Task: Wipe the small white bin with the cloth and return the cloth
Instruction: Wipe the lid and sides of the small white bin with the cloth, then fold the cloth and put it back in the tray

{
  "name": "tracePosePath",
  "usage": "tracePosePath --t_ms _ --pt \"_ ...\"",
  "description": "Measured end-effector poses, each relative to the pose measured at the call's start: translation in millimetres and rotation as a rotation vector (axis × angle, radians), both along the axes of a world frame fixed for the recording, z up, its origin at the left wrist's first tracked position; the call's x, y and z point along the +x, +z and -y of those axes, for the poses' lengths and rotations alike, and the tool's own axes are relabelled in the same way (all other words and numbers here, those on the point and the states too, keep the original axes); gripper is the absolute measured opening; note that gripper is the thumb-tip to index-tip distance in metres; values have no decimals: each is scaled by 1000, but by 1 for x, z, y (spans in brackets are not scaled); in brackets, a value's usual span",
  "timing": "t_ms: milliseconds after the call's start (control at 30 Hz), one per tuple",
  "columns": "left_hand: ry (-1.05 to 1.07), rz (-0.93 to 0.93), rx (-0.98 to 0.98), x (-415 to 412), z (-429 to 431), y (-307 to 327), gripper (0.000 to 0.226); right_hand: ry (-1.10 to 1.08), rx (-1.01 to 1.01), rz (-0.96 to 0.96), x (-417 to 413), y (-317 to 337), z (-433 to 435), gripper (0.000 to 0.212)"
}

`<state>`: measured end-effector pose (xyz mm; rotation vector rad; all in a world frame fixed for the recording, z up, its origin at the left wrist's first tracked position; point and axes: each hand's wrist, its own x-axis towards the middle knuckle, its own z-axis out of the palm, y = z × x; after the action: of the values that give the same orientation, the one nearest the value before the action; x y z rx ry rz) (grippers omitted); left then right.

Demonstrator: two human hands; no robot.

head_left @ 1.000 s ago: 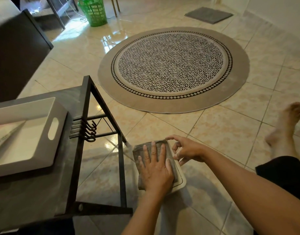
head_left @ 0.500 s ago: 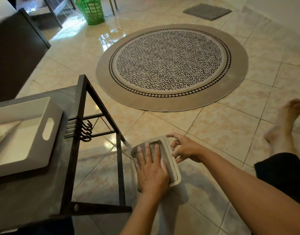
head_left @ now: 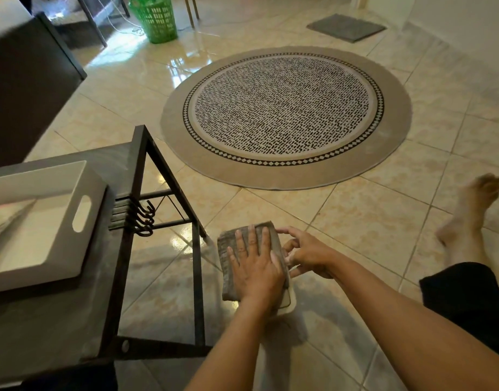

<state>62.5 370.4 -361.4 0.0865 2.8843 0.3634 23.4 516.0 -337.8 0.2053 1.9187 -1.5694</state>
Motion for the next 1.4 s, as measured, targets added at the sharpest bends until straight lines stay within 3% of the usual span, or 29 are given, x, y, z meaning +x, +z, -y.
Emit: tracePosePath --t_ms 100,233,333,433,500,567,633,800,933,1033,1167,1333,1400 --pt "25 -12 57 31 -8 -1 65 -7 -4 10 -1 -1 0 81" --pt "-1 -19 113 63 -17 3 68 2 13 -1 0 1 -1 81" --pt "131 -26 134 48 -1 13 73 -9 31 11 -1 3 -2 84" --pt "470 108 401 30 31 16 90 -31 44 5 -3 5 -8 84" --pt "615 281 659 24 48 19 76 -36 48 -1 -6 6 -11 83" --pt "583 311 690 24 57 27 41 -35 59 -10 -8 7 -12 82" --pt "593 218 669 26 62 28 25 -29 88 -24 -10 9 -11 80" --pt "629 8 756 31 58 46 22 -56 151 -40 -8 10 -9 79" --pt "497 -104 728 35 55 72 11 -53 336 -159 -3 20 -8 75" --pt "418 -147 733 36 54 95 13 -89 344 -263 -1 40 -5 66" --pt "321 -206 765 40 57 130 14 -58 242 -336 3 88 7 67" --pt "239 -304 892 57 68 187 17 72 -105 -188 19 158 22 89" --pt "228 -354 945 66 77 211 18 137 -192 -173 26 182 30 85"
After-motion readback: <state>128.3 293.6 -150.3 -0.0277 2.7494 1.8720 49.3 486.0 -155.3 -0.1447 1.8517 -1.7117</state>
